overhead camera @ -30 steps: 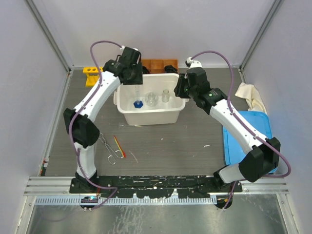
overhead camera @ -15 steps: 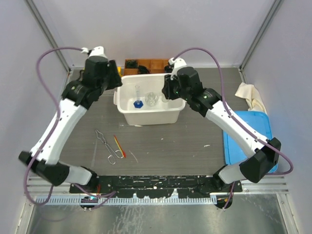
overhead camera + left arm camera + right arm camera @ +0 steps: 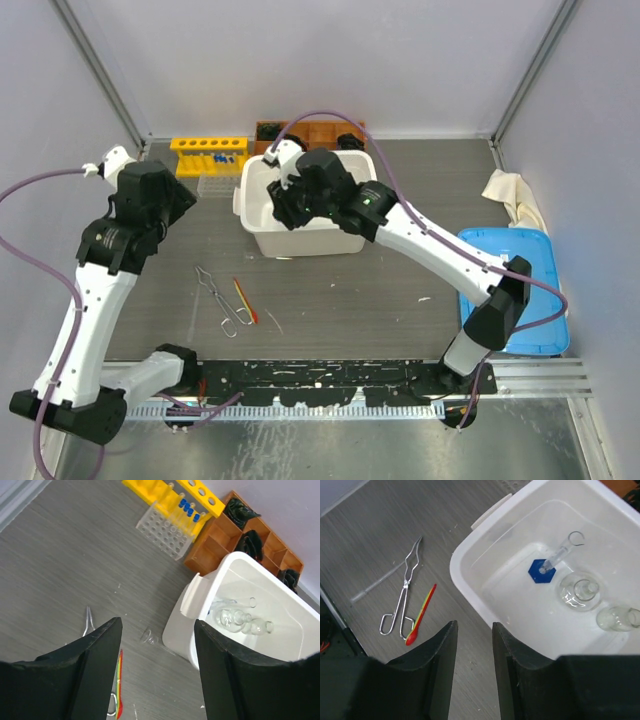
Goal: Organize the chemistry lab equipment
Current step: Place the chemistry item in the storage box, then pick up the chemistry item at the center of the board, then place the chemistry item in the storage box.
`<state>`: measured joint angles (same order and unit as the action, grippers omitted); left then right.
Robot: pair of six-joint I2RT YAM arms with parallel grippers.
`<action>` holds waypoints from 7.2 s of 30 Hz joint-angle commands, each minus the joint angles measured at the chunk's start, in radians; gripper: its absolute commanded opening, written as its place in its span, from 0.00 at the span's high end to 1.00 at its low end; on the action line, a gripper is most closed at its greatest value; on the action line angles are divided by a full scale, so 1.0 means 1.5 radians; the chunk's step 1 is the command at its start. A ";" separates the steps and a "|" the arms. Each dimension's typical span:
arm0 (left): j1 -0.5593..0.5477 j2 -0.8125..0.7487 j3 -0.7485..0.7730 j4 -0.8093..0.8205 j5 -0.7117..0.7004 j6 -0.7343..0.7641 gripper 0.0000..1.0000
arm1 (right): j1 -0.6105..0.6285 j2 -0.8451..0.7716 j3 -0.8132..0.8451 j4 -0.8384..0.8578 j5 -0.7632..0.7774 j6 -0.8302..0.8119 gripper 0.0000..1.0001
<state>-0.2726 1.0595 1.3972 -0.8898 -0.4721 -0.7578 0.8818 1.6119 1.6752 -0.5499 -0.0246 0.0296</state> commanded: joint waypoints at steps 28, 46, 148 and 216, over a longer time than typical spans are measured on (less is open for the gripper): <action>0.010 -0.210 0.043 -0.211 -0.114 -0.034 0.37 | 0.204 0.411 0.308 -0.063 0.004 0.100 0.46; 0.011 -0.199 0.058 -0.218 -0.079 -0.025 0.38 | 0.214 0.595 0.451 -0.088 0.058 0.173 0.46; 0.043 0.182 0.121 0.142 0.060 0.028 0.35 | -0.179 0.112 0.109 0.055 0.041 -0.312 0.99; 0.102 0.247 0.179 0.067 0.176 0.056 0.35 | -0.186 0.287 0.117 -0.110 -0.398 -0.544 0.99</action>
<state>-0.1307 1.4788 1.6608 -0.7918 -0.2184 -0.6907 0.6022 2.0514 1.8309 -0.7425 -0.6434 -0.8127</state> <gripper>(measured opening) 0.648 0.201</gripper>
